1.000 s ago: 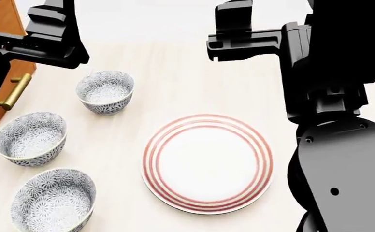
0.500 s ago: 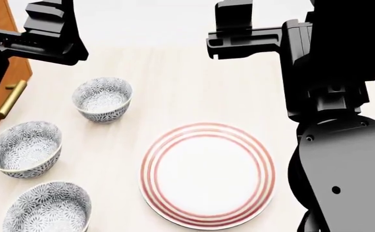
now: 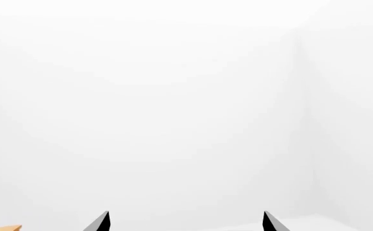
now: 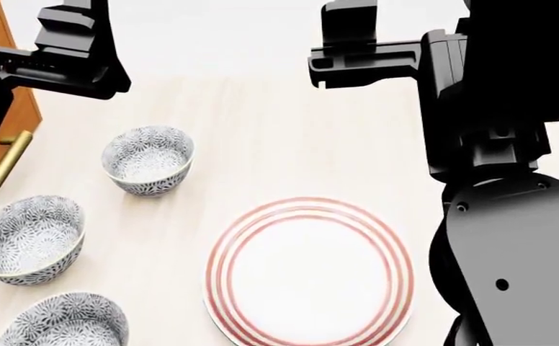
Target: Put the bowl at the front on the plate.
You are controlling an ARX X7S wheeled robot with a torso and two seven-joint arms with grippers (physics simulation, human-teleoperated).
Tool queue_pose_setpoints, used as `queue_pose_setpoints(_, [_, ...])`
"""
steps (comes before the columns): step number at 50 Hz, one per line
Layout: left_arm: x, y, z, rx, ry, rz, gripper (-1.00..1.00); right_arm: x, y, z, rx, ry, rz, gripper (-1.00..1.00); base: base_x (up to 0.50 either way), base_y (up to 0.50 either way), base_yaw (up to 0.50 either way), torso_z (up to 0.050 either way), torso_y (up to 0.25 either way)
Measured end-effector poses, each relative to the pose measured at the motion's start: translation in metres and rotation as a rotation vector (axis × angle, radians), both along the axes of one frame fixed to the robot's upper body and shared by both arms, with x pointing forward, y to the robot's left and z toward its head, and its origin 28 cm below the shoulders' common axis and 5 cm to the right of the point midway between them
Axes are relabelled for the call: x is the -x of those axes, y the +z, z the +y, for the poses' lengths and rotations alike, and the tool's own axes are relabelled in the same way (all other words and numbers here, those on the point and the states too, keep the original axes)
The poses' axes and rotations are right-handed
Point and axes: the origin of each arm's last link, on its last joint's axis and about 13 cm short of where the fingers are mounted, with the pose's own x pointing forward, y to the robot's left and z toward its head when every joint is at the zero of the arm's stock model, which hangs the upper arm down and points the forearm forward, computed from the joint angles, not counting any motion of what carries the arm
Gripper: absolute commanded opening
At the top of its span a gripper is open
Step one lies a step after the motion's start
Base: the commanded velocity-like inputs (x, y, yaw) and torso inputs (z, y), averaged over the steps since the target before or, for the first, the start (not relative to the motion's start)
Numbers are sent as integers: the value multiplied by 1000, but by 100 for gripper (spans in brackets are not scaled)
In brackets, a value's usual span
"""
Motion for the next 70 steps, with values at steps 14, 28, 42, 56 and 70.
queue_pose_setpoints(14, [0, -1, 1, 3, 4, 4, 100, 0, -1, 0, -1, 0, 1, 100, 94, 0, 0, 0, 1])
queue_pose_setpoints(28, [0, -3, 2, 7, 6, 8, 100, 0, -1, 0, -5, 0, 2, 100, 94, 0, 0, 0, 0])
queue_pose_setpoints(42, [0, -4, 1, 17, 2, 20, 100, 0, -2, -1, -15, -10, -8, 100, 31, 0, 0, 0, 0])
queue_pose_setpoints(56, [5, -1, 0, 88, -45, 116, 100, 1, -3, -2, -17, -17, -18, 100, 0, 0, 0, 0, 0])
queue_pose_setpoints(70, [9, 3, 0, 156, -85, 262, 100, 3, -4, -4, -21, -23, -27, 100, 0, 0, 0, 0, 0])
